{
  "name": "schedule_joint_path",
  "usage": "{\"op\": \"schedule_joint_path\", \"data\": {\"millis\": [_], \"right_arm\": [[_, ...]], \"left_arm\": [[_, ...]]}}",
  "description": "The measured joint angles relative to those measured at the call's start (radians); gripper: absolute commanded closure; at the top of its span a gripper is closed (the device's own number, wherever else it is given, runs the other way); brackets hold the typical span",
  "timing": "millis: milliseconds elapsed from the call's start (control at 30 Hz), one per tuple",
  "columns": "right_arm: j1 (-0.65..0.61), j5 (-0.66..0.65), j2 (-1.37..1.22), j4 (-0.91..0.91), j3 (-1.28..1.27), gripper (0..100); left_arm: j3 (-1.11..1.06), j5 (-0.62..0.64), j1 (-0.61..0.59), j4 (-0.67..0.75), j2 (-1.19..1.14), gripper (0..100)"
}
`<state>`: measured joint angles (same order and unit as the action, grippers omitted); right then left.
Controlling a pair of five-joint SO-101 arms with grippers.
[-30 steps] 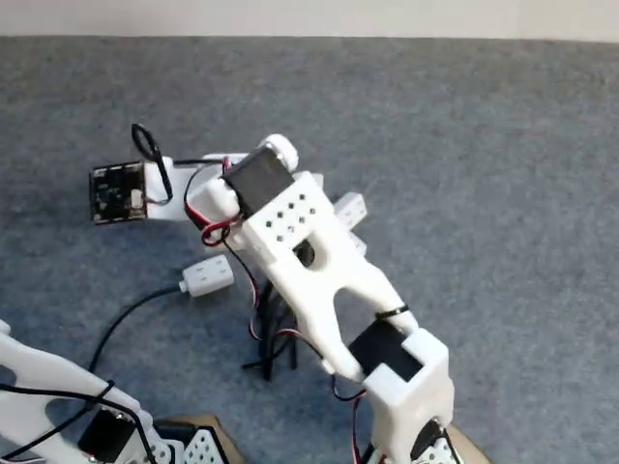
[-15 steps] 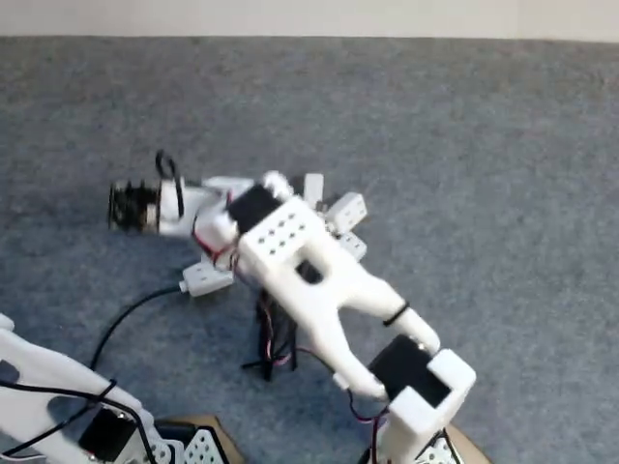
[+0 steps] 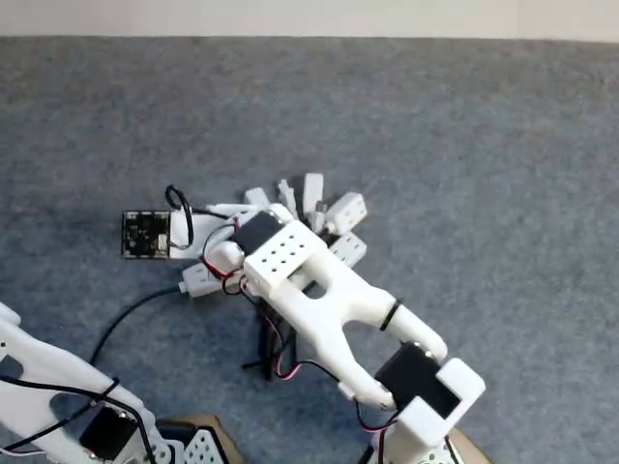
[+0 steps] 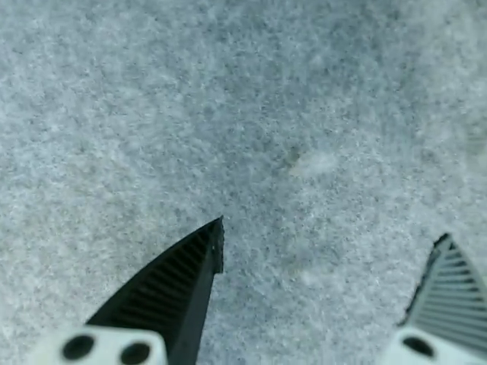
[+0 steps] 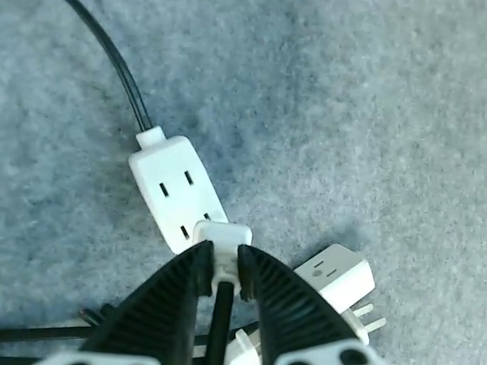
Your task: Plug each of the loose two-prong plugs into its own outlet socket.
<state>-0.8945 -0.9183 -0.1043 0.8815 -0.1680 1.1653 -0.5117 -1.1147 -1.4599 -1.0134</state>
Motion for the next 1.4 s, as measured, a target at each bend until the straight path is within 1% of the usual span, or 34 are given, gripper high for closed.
{"op": "schedule_joint_path", "data": {"millis": [267,500,533,600,700,800,900,1000,1100,1167,1233,1333,1400], "right_arm": [[0.003,-0.032,0.023,0.006,-0.032,99.2],[0.003,-0.034,0.044,0.017,-0.037,99.2],[0.0,-0.032,0.058,0.023,-0.04,99.2],[-0.003,0.018,0.097,0.025,-0.04,99.2],[0.026,0.129,0.19,0.044,-0.037,99.2],[0.08,0.227,0.269,0.152,0.006,99.2],[0.106,0.256,0.316,0.302,0.051,99.2],[0.103,0.258,0.344,0.414,0.052,99.2],[0.094,0.256,0.381,0.439,-0.005,99.2],[0.068,0.269,0.411,0.425,-0.084,99.2],[0.041,0.296,0.468,0.371,-0.198,99.2],[0.011,0.356,0.577,0.258,-0.393,99.2],[-0.008,0.387,0.669,0.18,-0.537,99.2]], "left_arm": [[0.0,0.0,0.018,0.0,0.0,60],[0.0,-0.005,0.025,0.0,0.0,60],[0.0,-0.005,0.025,0.0,0.0,60],[0.0,-0.005,0.04,0.0,0.0,60],[0.0,-0.006,0.1,-0.026,0.0,60],[0.006,-0.006,0.209,-0.141,0.0,60],[0.026,-0.005,0.341,-0.278,0.008,60],[0.002,0.011,0.457,-0.307,0.066,60],[-0.137,0.017,0.551,-0.315,0.196,60],[-0.287,0.017,0.617,-0.315,0.313,60],[-0.46,0.012,0.683,-0.315,0.448,60],[-0.71,-0.068,0.778,-0.316,0.658,60],[-0.873,-0.153,0.835,-0.298,0.783,63]]}}
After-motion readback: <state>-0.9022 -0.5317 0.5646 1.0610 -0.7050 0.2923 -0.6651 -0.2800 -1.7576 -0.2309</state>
